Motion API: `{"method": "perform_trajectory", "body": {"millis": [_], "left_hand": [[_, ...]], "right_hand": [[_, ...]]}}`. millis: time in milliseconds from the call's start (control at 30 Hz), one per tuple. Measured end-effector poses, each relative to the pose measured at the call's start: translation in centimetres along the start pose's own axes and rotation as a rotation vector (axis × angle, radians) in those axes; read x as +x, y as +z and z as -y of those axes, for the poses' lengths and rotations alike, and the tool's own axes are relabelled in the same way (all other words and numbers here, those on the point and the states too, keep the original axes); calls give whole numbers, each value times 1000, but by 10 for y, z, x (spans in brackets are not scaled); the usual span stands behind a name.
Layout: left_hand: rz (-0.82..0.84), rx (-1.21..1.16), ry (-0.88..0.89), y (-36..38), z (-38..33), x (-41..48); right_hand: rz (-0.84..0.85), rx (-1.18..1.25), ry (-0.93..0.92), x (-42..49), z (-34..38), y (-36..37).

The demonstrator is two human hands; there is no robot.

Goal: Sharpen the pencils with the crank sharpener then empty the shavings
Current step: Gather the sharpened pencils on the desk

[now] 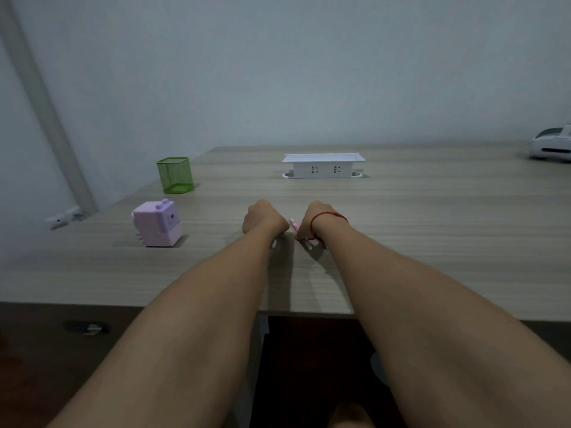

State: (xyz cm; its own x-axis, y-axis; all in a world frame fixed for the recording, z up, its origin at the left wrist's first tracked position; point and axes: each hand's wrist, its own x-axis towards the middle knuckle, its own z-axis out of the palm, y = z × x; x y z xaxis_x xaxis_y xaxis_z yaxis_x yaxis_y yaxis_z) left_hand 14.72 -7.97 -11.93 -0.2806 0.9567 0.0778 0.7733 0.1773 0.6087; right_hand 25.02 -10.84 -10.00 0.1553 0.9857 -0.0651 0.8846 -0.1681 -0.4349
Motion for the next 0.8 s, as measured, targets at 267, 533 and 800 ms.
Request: {"method": "perform_trajectory", "body": {"millis": [267,533,800], "left_hand": [[35,95,48,-33,28,11],[-198,-65,130,-122,22,38],[-358,-249,102,-190,53,95]], "right_hand": [[0,-71,-31,0,14,-1],[-45,-41,-224,8,92,-32],[-81,453,-298,44,193,-21]]}}
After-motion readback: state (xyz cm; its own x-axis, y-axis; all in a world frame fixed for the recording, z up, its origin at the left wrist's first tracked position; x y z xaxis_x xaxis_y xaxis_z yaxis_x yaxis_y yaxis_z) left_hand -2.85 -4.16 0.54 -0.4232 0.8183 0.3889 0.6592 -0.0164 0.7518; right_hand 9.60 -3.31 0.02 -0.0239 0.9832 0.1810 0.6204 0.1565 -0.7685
